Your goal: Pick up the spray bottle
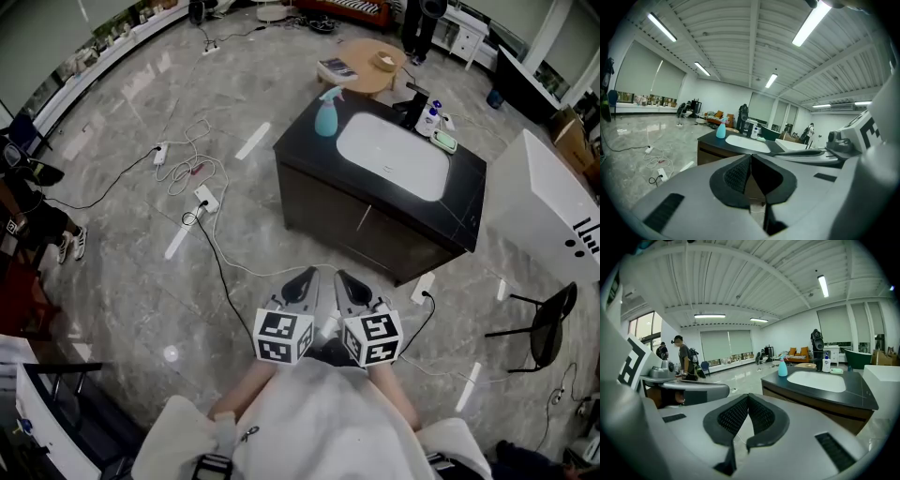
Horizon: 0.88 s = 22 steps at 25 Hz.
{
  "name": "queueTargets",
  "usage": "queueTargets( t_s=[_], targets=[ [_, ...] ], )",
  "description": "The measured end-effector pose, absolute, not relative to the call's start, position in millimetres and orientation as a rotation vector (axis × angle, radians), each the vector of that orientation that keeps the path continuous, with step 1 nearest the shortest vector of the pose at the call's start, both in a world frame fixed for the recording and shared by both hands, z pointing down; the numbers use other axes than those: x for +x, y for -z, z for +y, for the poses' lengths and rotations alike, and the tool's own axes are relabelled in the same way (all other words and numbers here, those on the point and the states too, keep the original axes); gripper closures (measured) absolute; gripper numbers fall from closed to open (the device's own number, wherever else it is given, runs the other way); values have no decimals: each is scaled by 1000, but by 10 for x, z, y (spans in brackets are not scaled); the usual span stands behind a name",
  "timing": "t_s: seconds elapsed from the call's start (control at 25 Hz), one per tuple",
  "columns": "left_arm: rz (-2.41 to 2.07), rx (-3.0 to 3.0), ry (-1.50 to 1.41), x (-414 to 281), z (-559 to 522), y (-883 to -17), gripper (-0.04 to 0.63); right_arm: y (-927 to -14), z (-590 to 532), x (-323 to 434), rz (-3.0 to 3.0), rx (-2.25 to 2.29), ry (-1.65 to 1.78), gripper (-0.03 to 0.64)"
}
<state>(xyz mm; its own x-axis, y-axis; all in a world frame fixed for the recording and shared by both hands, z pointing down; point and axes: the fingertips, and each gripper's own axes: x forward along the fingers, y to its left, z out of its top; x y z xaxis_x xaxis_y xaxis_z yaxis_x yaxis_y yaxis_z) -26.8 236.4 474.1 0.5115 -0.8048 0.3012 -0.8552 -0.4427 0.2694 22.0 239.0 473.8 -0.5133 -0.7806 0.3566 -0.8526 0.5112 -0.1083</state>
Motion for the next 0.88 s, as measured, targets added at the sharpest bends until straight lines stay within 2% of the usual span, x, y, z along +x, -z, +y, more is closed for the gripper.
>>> queueTargets(
  t_s=[0.88],
  targets=[
    [-1346, 2372, -173, -312, 2232, -4822, 566, -4755, 2203, 204, -2515, 1416, -416, 592]
  ],
)
